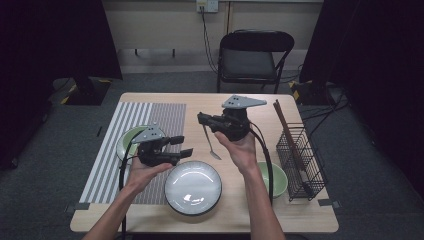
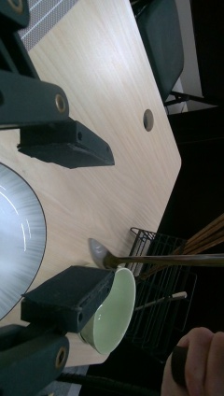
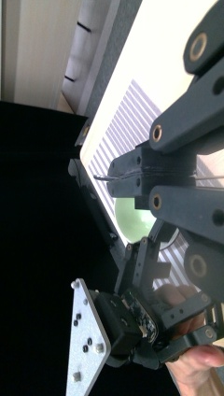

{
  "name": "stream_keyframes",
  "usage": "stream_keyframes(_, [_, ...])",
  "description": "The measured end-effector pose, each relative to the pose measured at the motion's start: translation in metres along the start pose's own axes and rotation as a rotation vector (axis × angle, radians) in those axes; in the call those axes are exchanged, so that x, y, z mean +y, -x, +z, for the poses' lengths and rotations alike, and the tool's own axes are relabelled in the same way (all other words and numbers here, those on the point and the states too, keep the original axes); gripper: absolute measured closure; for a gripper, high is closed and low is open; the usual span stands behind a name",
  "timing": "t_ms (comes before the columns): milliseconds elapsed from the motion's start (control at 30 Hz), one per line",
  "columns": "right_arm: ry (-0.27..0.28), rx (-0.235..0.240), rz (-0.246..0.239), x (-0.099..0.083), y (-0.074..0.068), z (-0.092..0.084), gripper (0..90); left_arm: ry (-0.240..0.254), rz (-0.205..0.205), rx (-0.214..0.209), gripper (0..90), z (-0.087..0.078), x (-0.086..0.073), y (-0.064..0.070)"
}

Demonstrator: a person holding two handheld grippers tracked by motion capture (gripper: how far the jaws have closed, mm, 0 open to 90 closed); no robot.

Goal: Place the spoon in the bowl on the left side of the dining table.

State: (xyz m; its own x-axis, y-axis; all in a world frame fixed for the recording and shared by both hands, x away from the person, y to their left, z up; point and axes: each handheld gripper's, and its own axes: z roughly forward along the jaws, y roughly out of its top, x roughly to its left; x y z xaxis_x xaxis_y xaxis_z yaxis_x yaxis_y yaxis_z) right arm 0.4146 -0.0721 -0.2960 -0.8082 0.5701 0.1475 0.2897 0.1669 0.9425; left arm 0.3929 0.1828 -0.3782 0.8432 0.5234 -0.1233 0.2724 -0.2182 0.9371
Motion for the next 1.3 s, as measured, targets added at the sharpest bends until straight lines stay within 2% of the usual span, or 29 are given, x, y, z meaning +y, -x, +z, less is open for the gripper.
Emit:
stream_keyframes(100, [-0.013,0.016,-0.004,-0.003,-0.005,0.008,89.5,0.011,-0.011,-0.02,38.2,-0.001,0.0,-0.001])
stream_keyframes(233, [-0.021,0.033,-0.016,-0.006,-0.014,0.021,89.6,0.01,-0.005,-0.047,39.6,0.0,0.0,0.002])
stream_keyframes(300, [-0.023,0.047,-0.01,-0.008,-0.017,0.027,89.5,0.015,0.008,-0.042,41.8,0.001,0.001,0.005])
stream_keyframes(333, [-0.026,0.052,-0.006,-0.009,-0.019,0.03,89.5,0.028,0.001,-0.048,42.9,0.001,0.001,0.005])
stream_keyframes(433, [-0.028,0.074,-0.012,-0.011,-0.026,0.037,89.5,0.072,-0.012,-0.043,47.7,-0.002,0.0,0.003])
stream_keyframes(500, [-0.028,0.086,-0.007,-0.012,-0.03,0.042,89.5,0.069,0.009,-0.022,50.3,-0.004,-0.001,-0.001])
stream_keyframes(567, [-0.028,0.099,-0.01,-0.013,-0.032,0.047,89.5,0.091,-0.025,-0.028,53.3,-0.006,-0.003,-0.004])
stream_keyframes(600, [-0.03,0.1,-0.01,-0.014,-0.033,0.048,89.5,0.093,-0.025,-0.018,54.8,-0.007,-0.005,-0.006])
stream_keyframes(633, [-0.029,0.107,-0.007,-0.015,-0.033,0.05,89.5,0.084,-0.004,0.002,56.8,-0.009,-0.006,-0.008])
stream_keyframes(700, [-0.031,0.107,-0.004,-0.016,-0.034,0.052,89.5,0.082,-0.018,0.001,57.9,-0.01,-0.008,-0.012])
stream_keyframes(733, [-0.034,0.108,-0.004,-0.016,-0.034,0.053,89.5,0.084,-0.021,0.015,58.0,-0.011,-0.009,-0.012])
stream_keyframes(767, [-0.033,0.107,-0.006,-0.016,-0.034,0.054,89.4,0.074,-0.005,0.024,58.7,-0.012,-0.009,-0.014])
stream_keyframes(867, [-0.033,0.104,0.001,-0.016,-0.034,0.055,89.4,0.069,0.002,0.043,60.9,-0.015,-0.01,-0.017])
stream_keyframes(967, [-0.037,0.097,-0.005,-0.014,-0.035,0.056,89.4,0.073,-0.007,0.031,64.4,-0.016,-0.01,-0.018])
stream_keyframes(1067, [-0.036,0.107,-0.003,-0.013,-0.034,0.057,89.4,0.085,0.019,0.023,70.9,-0.017,-0.008,-0.015])
stream_keyframes(1200, [-0.033,0.123,-0.001,-0.012,-0.034,0.059,89.4,0.119,-0.015,-0.023,71.8,-0.023,-0.003,-0.011])
stream_keyframes(1300, [-0.033,0.136,-0.004,-0.013,-0.036,0.059,89.4,0.134,-0.011,-0.015,74.5,-0.027,0.001,-0.01])
